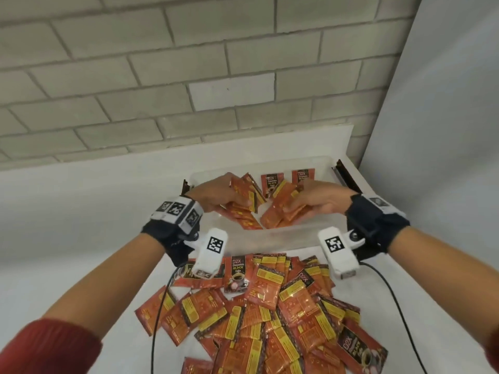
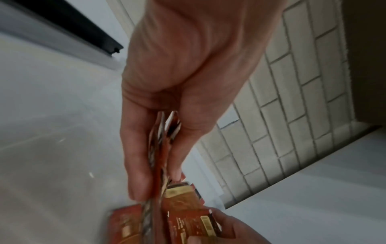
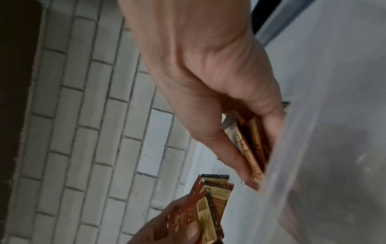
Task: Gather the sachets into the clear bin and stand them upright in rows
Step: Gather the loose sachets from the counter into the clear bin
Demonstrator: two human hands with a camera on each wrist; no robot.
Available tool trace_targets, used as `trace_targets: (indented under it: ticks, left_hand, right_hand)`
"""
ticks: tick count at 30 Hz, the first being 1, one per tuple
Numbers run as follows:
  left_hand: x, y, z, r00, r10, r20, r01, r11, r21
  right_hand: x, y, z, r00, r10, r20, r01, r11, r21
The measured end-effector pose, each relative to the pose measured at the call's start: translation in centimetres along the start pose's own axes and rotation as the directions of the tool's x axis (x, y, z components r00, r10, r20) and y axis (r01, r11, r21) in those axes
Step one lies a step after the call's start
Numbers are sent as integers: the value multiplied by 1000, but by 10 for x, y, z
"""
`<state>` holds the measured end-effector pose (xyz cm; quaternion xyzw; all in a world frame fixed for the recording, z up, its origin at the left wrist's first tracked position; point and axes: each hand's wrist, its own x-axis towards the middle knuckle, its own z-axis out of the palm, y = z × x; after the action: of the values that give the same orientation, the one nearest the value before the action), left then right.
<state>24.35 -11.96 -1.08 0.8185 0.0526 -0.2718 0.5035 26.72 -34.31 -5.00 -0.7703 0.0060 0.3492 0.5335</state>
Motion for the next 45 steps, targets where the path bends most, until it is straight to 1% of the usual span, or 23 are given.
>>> trace_targets:
  ticks: [2,4,6,8,11,14,16,18,21,23,26,28,29,30,31,34,35,36,38,40,42,44,45]
  left_hand:
    - [8,-5,2,998,-27,51,26,1000,16]
    - [14,-10,2,994,-50,97,47,998,32]
    - [14,-13,1,990,-60,124,54,997,50]
    - [11,-14,-1,990,-77,116,69,995,74]
    - [-1,-14,-7,998,-57,28,51,980,195]
    - [-24,-11,-14,989,99,-112,-59,947,317]
    - [-46,-10,-18,960,200,-194,-122,928,351]
    - [-73,-15,-19,950,227,-216,-131,915,382]
    - [-103,-41,-10,978,143,-149,-63,893,446]
    - [-106,-67,-1,989,76,-130,10,826,563]
    - [-94,-105,12,973,2,-229,154,735,660]
    - [-86,-122,17,953,-30,-302,233,711,663]
    - [-83,-128,19,945,-45,-324,258,710,655]
    - [-81,-133,20,940,-59,-336,275,715,643]
    - [-79,-137,20,936,-69,-346,285,725,627]
    - [-76,-143,14,915,-68,-397,303,765,568]
    - [-76,-144,11,911,-68,-407,305,777,551]
    - [-79,-143,7,909,-75,-409,303,793,529]
    - [-87,-141,-4,912,-86,-402,274,856,439]
    - [-102,-140,-16,925,-120,-360,239,921,306]
    - [-119,-137,-19,958,-146,-247,205,951,232]
    - [-131,-135,-10,984,-132,-123,164,938,306]
    - [-134,-137,0,987,-133,-86,156,918,365]
  right_hand:
    - [9,8,1,998,25,-56,-29,997,-74]
    - [14,14,1,993,23,-115,-44,981,-189]
    - [15,15,-1,991,-3,-133,-41,942,-332]
    - [10,14,-3,990,-38,-139,-24,908,-417]
    - [-15,5,-1,976,-132,-176,39,891,-451]
    - [-53,-5,7,948,-257,-189,150,883,-445]
    - [-80,-6,16,953,-273,-135,197,890,-410]
    - [-99,1,30,964,-262,-51,213,871,-442]
    - [-106,23,59,969,-242,44,223,788,-574]
    - [-99,37,81,972,-223,66,210,717,-665]
    - [-81,51,107,978,-201,57,167,589,-791]
    - [-70,57,118,968,-248,49,166,480,-861]
    - [-65,59,120,960,-277,42,169,455,-874]
    - [-61,62,121,958,-284,35,169,464,-869]
    - [-60,62,119,957,-288,33,179,499,-848]
    - [-69,53,103,954,-294,60,254,685,-683]
    - [-76,49,95,954,-289,82,270,705,-656]
    - [-84,47,87,962,-257,95,254,701,-667]
    - [-97,51,78,990,-111,85,137,649,-748]
    - [-104,64,79,1000,1,23,19,550,-835]
    - [-107,76,88,999,10,-42,-42,503,-864]
    - [-106,81,92,995,-35,-89,-58,513,-856]
    - [-106,82,92,993,-54,-102,-58,524,-850]
